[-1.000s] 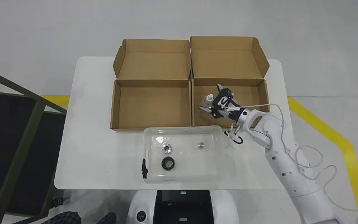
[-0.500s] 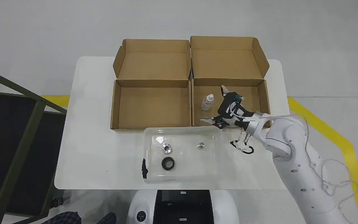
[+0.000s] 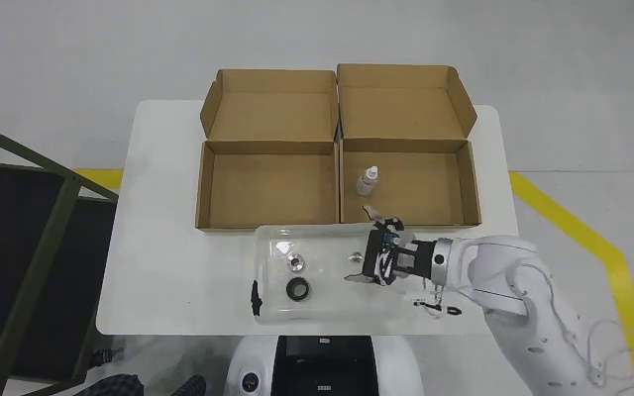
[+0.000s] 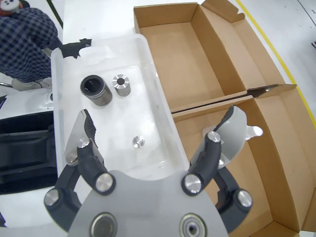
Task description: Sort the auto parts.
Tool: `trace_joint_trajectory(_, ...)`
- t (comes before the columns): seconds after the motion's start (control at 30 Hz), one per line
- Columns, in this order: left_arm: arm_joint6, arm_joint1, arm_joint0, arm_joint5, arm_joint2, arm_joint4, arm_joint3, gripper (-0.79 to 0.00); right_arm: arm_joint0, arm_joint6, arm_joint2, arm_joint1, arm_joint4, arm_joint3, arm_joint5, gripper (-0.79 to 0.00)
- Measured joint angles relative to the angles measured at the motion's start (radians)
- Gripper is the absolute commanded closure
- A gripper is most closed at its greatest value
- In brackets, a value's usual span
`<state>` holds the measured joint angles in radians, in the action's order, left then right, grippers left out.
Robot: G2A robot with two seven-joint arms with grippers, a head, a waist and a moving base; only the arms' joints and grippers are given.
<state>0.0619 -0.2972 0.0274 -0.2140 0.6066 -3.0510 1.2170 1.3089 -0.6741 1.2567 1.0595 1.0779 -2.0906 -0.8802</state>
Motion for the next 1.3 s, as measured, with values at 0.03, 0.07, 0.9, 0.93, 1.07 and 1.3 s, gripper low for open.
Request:
trace_joint_trajectory(0.03, 0.000, 0.000, 0.000, 0.000, 0.000, 0.000, 0.000, -0.785, 0.008, -0.008, -0.006, -0.002, 0.002, -0.005, -0.007, -0.785)
trace_joint_trajectory(0.07, 0.000, 0.000, 0.000, 0.000, 0.000, 0.000, 0.000, -0.785, 0.014, -0.016, -0.014, -0.003, 0.005, -0.008, -0.016, -0.785)
trace_joint_trajectory(0.9, 0.000, 0.000, 0.000, 0.000, 0.000, 0.000, 0.000, -0.785, -0.006, -0.069, -0.160, -0.015, 0.241, 0.100, 0.032, -0.785)
trace_joint_trajectory(0.93, 0.000, 0.000, 0.000, 0.000, 0.000, 0.000, 0.000, -0.785, -0.009, -0.068, -0.165, -0.015, 0.250, 0.102, 0.036, -0.760)
trace_joint_trajectory(1.07, 0.000, 0.000, 0.000, 0.000, 0.000, 0.000, 0.000, -0.785, -0.023, -0.066, -0.186, -0.014, 0.281, 0.109, 0.044, -0.668)
trace_joint_trajectory(1.3, 0.000, 0.000, 0.000, 0.000, 0.000, 0.000, 0.000, -0.785, -0.048, -0.083, -0.225, -0.011, 0.323, 0.122, 0.057, -0.554)
